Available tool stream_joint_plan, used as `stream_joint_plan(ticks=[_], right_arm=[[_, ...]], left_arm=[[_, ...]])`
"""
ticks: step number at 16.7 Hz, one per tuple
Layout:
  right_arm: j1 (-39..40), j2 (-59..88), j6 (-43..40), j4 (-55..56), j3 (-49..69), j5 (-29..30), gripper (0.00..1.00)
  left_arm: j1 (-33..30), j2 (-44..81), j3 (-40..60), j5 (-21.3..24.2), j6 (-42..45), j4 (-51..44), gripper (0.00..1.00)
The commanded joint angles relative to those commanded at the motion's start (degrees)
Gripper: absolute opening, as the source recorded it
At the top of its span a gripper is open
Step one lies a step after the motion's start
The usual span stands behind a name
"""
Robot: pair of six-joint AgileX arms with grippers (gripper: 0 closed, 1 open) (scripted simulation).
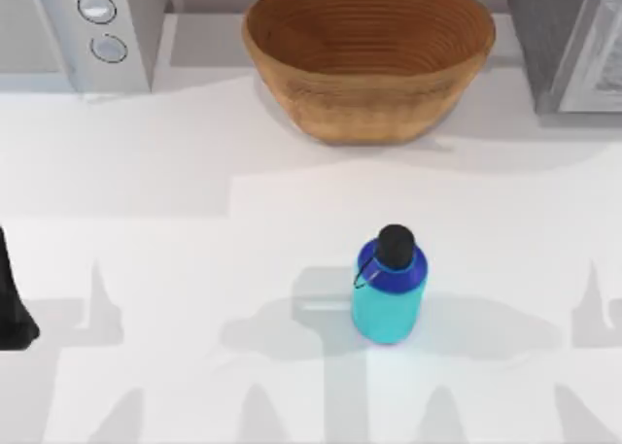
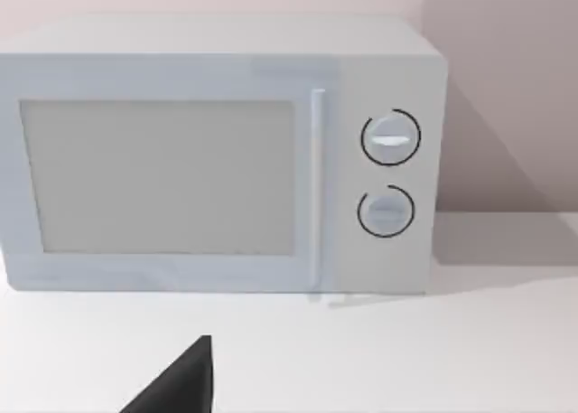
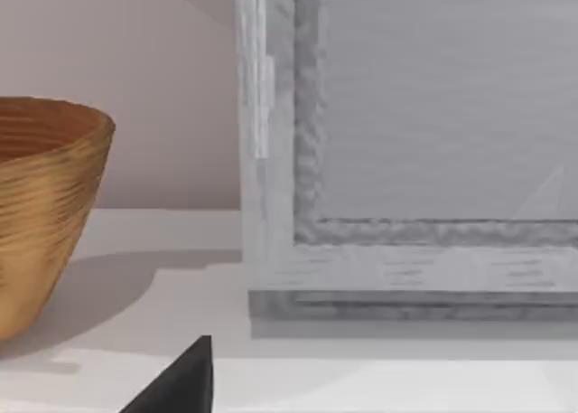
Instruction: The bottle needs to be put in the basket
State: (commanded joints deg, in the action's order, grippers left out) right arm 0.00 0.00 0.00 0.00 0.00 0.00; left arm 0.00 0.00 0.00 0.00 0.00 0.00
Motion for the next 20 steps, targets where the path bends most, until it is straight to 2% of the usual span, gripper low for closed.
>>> stream_joint_plan(ticks=[4, 8, 13, 20], right_arm=[[0.00, 0.00, 0.00, 0.00, 0.00, 0.00, 1.00], [0.00, 0.00, 0.00, 0.00, 0.00, 0.00, 1.00], [0.00, 0.00, 0.00, 0.00, 0.00, 0.00, 1.00], [0.00, 0.00, 0.00, 0.00, 0.00, 0.00, 1.00]], left_arm=[[-0.88, 1.74, 0.39, -0.04, -0.14, 1.48, 1.00], [-5.73, 12.28, 2.12, -0.57, -0.54, 9.65, 1.00], [-16.15, 35.26, 4.74, -2.05, -0.57, 26.35, 1.00], [-34.48, 74.00, 8.53, -4.40, -0.05, 54.23, 1.00]])
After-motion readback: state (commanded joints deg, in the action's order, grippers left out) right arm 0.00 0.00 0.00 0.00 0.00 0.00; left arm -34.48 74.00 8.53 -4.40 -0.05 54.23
